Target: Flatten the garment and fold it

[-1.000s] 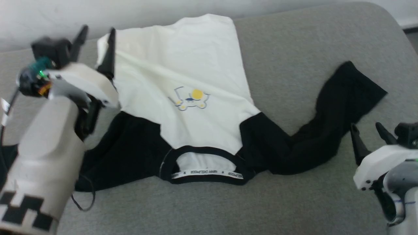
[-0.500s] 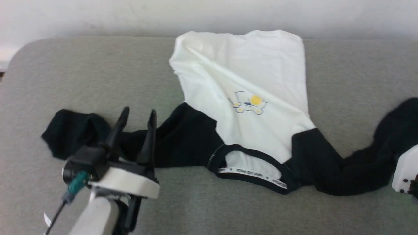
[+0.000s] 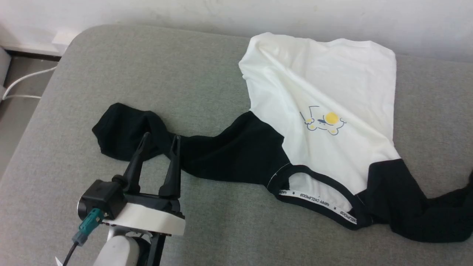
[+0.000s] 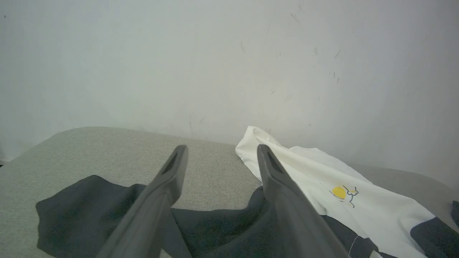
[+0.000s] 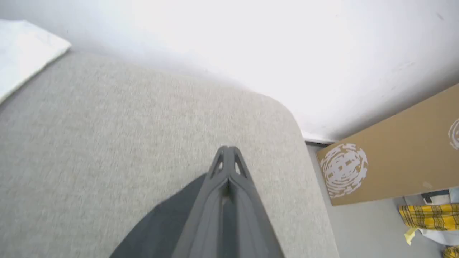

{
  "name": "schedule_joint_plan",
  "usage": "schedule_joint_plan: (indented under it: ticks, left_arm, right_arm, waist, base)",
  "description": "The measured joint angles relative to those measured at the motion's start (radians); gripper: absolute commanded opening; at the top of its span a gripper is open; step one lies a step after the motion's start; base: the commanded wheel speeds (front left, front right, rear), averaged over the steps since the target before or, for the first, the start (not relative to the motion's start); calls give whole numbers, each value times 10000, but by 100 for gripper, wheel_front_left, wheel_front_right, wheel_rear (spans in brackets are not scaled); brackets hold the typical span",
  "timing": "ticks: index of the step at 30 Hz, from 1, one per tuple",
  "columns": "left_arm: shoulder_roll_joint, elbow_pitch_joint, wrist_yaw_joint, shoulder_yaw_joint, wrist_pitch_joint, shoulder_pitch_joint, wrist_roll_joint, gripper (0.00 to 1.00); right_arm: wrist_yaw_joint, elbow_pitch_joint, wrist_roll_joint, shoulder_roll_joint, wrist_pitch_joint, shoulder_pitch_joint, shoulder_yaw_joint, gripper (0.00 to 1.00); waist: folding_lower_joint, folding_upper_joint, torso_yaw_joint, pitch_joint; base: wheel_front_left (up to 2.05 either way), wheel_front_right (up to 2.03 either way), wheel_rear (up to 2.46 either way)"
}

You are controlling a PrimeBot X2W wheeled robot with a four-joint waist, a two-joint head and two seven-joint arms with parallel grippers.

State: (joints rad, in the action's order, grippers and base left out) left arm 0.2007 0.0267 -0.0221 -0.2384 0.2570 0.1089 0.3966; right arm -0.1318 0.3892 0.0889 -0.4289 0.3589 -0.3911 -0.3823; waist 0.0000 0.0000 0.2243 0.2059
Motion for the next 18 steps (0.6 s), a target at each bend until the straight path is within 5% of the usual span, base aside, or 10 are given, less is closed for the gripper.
schedule_joint_plan:
  ticks: [8,9,10,18]
  left_arm:
    - [-428,-159,437,286,0,3,-332,100]
    - [-453,-174,487,341,0,-3,-384,100]
    - [-483,-207,499,393,0,-10,-412,100]
    - [-713,-481,825,627,0,-216,-640,100]
  right_arm:
    - [0,1325,244,-35,127,-827,-102,4]
    - [-2,1471,182,50,270,-790,-127,63]
    - [-2,1620,46,136,433,-764,-190,100]
    - [0,1480,-681,267,2920,-359,-165,100]
  waist:
    - [0,0,401,129]
    - [1,0,406,145]
    - [2,0,401,147]
    - [0,0,279,32]
  base:
    - [0,0,0]
    - [0,0,0]
    - [0,0,0]
    - [0,0,0]
